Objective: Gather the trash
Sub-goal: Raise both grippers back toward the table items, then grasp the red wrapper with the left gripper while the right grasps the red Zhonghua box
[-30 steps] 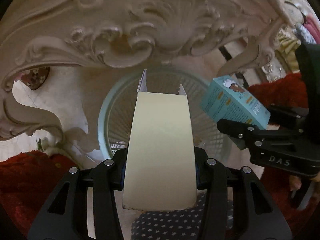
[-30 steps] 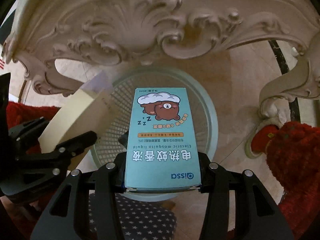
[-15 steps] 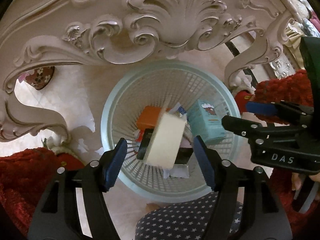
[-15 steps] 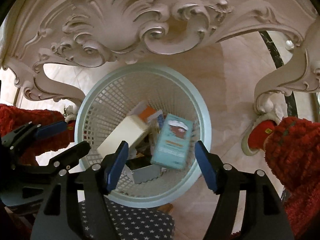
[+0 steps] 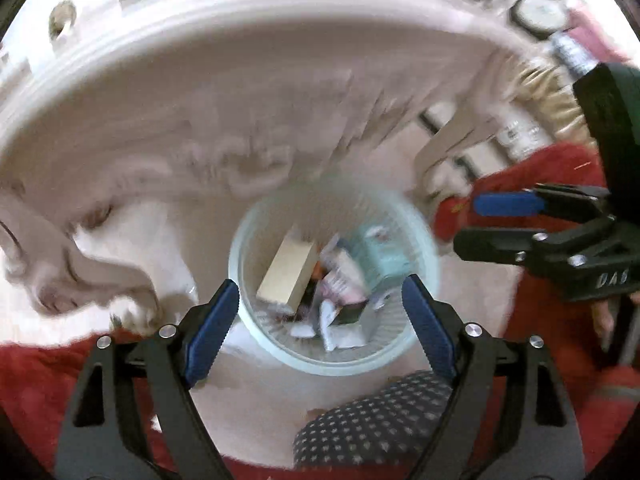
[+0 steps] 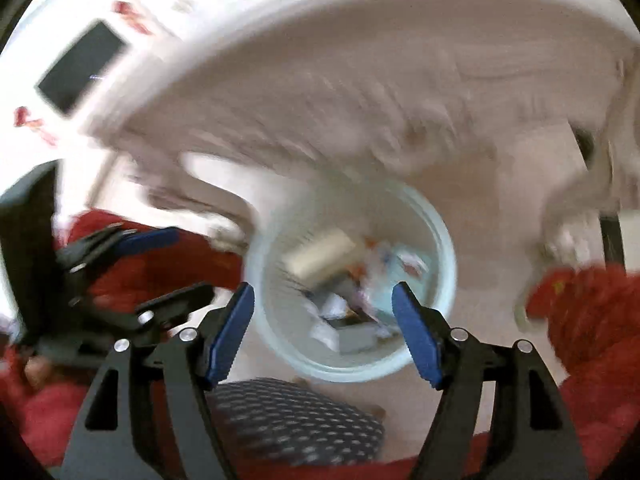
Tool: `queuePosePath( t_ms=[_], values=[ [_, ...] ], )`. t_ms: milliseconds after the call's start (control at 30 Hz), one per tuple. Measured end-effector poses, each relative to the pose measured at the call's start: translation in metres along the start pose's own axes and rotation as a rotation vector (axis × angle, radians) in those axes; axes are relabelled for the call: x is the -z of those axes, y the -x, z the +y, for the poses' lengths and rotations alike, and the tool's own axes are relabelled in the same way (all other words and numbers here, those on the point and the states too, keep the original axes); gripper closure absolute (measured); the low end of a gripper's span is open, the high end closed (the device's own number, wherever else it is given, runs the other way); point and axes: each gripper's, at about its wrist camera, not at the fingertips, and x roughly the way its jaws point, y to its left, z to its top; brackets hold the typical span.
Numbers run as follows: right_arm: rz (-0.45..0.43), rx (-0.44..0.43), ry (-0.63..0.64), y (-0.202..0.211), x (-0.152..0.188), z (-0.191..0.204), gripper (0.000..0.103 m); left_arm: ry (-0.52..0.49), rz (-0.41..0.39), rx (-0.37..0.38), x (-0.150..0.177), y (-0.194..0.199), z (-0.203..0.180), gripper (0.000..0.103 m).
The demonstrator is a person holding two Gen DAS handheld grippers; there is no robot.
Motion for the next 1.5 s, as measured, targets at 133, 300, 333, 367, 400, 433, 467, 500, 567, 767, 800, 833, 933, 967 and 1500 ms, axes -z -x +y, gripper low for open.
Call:
queuePosePath(
  t_ms=[133,300,333,367,400,433,467,500,567,767,800,833,933,967,1500],
  values=[
    [-0.211,-0.018,0.148,0.072,-0.051,0.022,0.021,-0.027,-0.167,0.038,-0.057,0.070,0.015,0.022],
    [-0.364,0.114,0.209,0.094,-0.157,0.004,0.015,-0.020,-0.306,-0.140,-0.173,0.080,0.053,0.022],
    [-0.380,0.141,0.220,0.091,-0.180,-0.001,0.015,0.030,-0.333,-0.182,-0.206,0.071,0.071,0.022],
    [-0.391,0.171,0.232,0.086,-0.203,-0.006,0.015,0.075,-0.348,-0.210,-0.230,0.061,0.086,0.022],
    [-0.398,0.202,0.244,0.077,-0.233,-0.014,0.015,0.140,-0.353,-0.232,-0.263,0.045,0.106,0.022],
    [-0.400,0.229,0.246,0.068,-0.258,-0.023,0.015,0.183,-0.352,-0.247,-0.285,0.032,0.119,0.022],
    [-0.400,0.248,0.245,0.058,-0.281,-0.031,0.015,0.225,-0.348,-0.251,-0.307,0.019,0.131,0.022],
    [-0.392,0.268,0.241,0.043,-0.310,-0.041,0.015,0.262,-0.342,-0.252,-0.326,0.007,0.144,0.022],
    [-0.378,0.304,0.231,0.022,-0.350,-0.055,0.015,0.318,-0.341,-0.262,-0.369,-0.022,0.167,0.022],
    [-0.331,0.379,0.270,-0.034,-0.433,-0.088,0.015,0.410,-0.284,-0.238,-0.431,-0.083,0.200,0.022],
    [-0.323,0.371,0.281,-0.042,-0.443,-0.089,0.015,0.421,-0.273,-0.238,-0.434,-0.090,0.203,0.022],
    [-0.314,0.353,0.301,-0.051,-0.454,-0.088,0.015,0.432,-0.257,-0.247,-0.438,-0.098,0.207,0.022],
    [-0.300,0.365,0.353,-0.064,-0.475,-0.087,0.015,0.449,-0.241,-0.265,-0.450,-0.113,0.211,0.022],
    [-0.292,0.371,0.369,-0.069,-0.481,-0.086,0.015,0.453,-0.241,-0.264,-0.454,-0.114,0.213,0.022],
    [-0.109,0.339,0.230,-0.132,-0.528,-0.116,0.032,0.463,-0.217,-0.350,-0.480,-0.139,0.214,0.033]
  ],
)
